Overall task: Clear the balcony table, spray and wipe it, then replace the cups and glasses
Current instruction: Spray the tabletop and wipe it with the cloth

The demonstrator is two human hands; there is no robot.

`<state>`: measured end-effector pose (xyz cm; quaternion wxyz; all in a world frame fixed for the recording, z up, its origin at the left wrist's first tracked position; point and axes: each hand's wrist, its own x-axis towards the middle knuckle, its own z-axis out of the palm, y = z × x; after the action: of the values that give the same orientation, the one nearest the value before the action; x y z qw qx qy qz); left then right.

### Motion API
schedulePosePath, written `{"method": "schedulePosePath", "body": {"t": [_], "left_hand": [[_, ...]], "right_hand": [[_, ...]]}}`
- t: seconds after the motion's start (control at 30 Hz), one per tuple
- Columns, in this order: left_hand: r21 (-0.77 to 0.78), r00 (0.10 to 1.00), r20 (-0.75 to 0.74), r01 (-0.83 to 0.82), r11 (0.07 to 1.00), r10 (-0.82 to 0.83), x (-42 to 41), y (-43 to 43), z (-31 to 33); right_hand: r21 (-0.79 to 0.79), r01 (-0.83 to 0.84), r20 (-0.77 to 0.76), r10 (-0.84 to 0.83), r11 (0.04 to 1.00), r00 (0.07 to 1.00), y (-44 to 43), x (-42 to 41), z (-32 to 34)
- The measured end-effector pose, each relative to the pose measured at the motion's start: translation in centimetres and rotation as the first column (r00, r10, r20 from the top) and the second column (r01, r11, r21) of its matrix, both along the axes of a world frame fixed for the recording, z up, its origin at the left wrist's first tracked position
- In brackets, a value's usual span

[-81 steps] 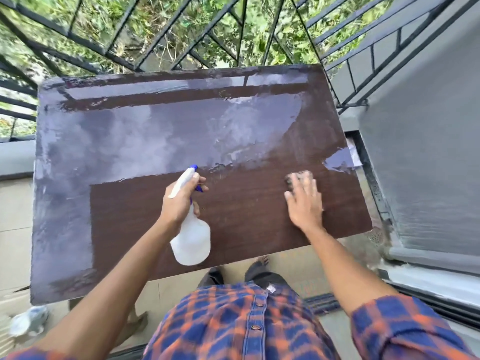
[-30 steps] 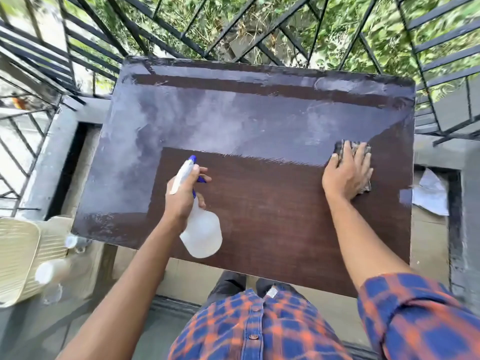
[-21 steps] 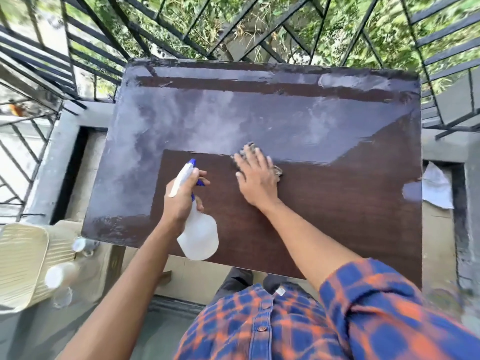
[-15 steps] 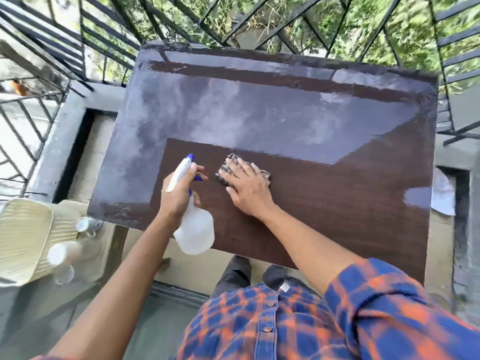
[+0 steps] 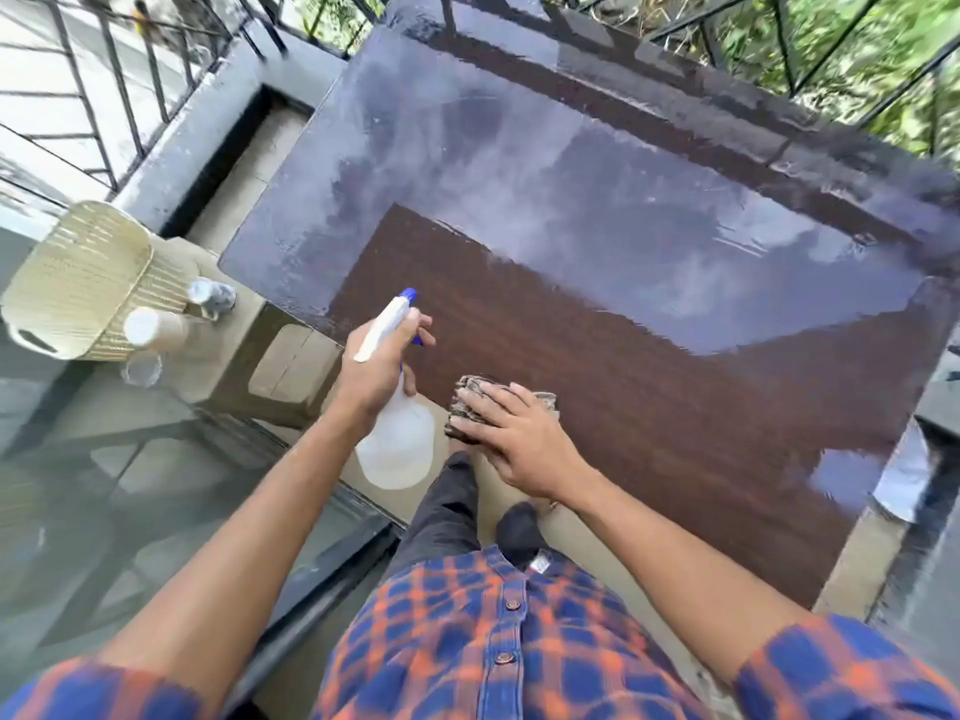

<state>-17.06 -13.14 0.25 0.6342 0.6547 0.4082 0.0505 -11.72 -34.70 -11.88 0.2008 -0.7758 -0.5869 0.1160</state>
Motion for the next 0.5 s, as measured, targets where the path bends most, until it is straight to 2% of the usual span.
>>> {"method": "schedulePosePath", "body": {"t": [0.07, 0.17, 0.3, 0.37, 0.4, 0.43, 0.5], "left_hand": [[-0.018, 1.000, -0.024, -0.014, 1.000, 0.014, -0.9, -1.0, -0.2], [-0.041, 0.999, -0.024, -0.031, 0.999, 0.030, -1.8, -2.0, -0.1], [-0.023, 0.999, -0.020, -0.027, 0.999, 0.027, -2.2, -2.8, 0.4], [-0.007, 1.000, -0.028, -0.010, 1.000, 0.010, -1.9, -2.9, 0.6], [-0.001, 1.000, -0.027, 0.002, 1.000, -0.002, -1.6, -3.0, 0.8], [0.004, 1.000, -0.024, 0.016, 1.000, -0.016, -1.4, -3.1, 0.9], [0.012, 0.999, -0.015, 0.043, 0.999, -0.043, -0.9, -3.4, 0.9]], "right_hand": [[-0.010, 0.031, 0.001, -0.031, 0.999, 1.000, -2.5, 1.2, -0.5], [-0.043, 0.278, 0.022, -0.278, 0.960, 0.960, -5.4, 4.7, -0.8], [-0.092, 0.661, 0.033, -0.661, 0.745, 0.749, -4.1, 10.2, 0.2], [-0.123, 0.759, 0.052, -0.760, 0.639, 0.648, -1.6, 11.1, 1.0], [-0.152, 0.771, 0.059, -0.773, 0.618, 0.632, -0.2, 10.9, 1.4], [-0.181, 0.755, 0.059, -0.759, 0.630, 0.648, 1.1, 10.2, 1.6], [-0.220, 0.635, 0.044, -0.643, 0.740, 0.765, 3.1, 7.9, 2.0]]}}
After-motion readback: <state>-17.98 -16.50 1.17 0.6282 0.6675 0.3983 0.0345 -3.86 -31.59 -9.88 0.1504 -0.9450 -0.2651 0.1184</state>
